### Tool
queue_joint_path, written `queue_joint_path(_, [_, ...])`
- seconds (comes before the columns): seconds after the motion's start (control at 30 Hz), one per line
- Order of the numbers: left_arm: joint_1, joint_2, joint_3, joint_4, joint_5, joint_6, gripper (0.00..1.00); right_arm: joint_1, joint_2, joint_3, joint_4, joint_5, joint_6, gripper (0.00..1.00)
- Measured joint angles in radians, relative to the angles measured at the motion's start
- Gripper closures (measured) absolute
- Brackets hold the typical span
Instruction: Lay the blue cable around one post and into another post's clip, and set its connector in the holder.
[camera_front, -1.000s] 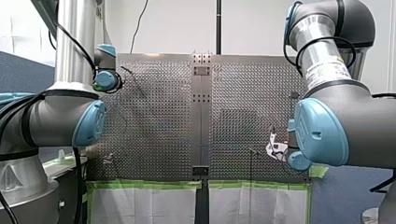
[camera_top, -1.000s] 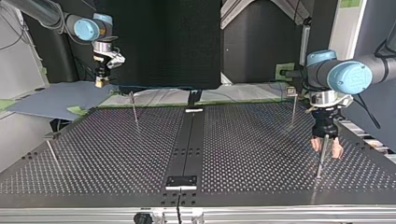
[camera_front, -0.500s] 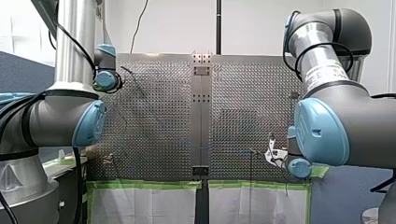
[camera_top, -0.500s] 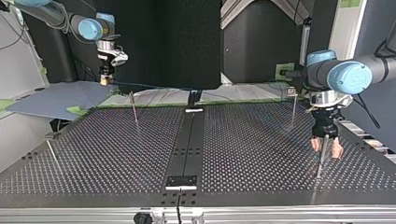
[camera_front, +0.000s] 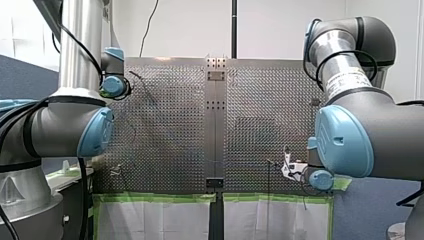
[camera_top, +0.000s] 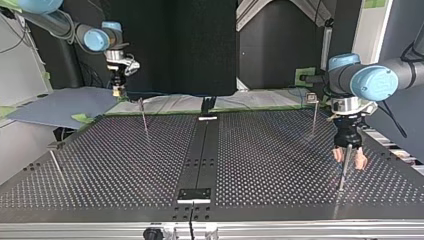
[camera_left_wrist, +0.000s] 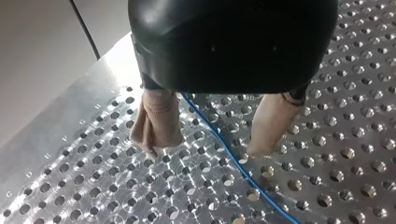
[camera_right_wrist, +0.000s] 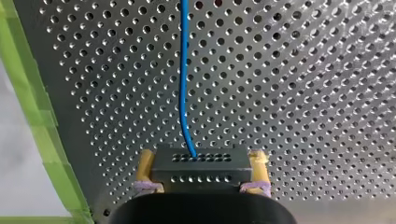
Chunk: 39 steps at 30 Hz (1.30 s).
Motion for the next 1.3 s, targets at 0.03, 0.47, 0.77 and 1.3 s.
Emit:
queue_joint_path(0.03, [0.0,0.0,0.0,0.0,0.0,0.0,0.0,-0.003,0.001,-0.004,0.009,0.0,-0.004,1.0])
queue_joint_path(0.47, [0.009,0.0,0.0,0.001,0.008,-0.014,0.0,-0.092,0.029,-0.006,0.064,0.039,0.023,1.0])
queue_joint_path(0.77, [0.013,0.0,0.0,0.001,0.005,-0.033,0.0,-0.098,0.031,-0.007,0.048,-0.03,-0.029,1.0])
queue_joint_path(1.3, [0.022,0.0,0.0,0.001,-0.004,-0.064,0.0,-0.082,0.032,-0.007,0.092,-0.121,-0.167,1.0])
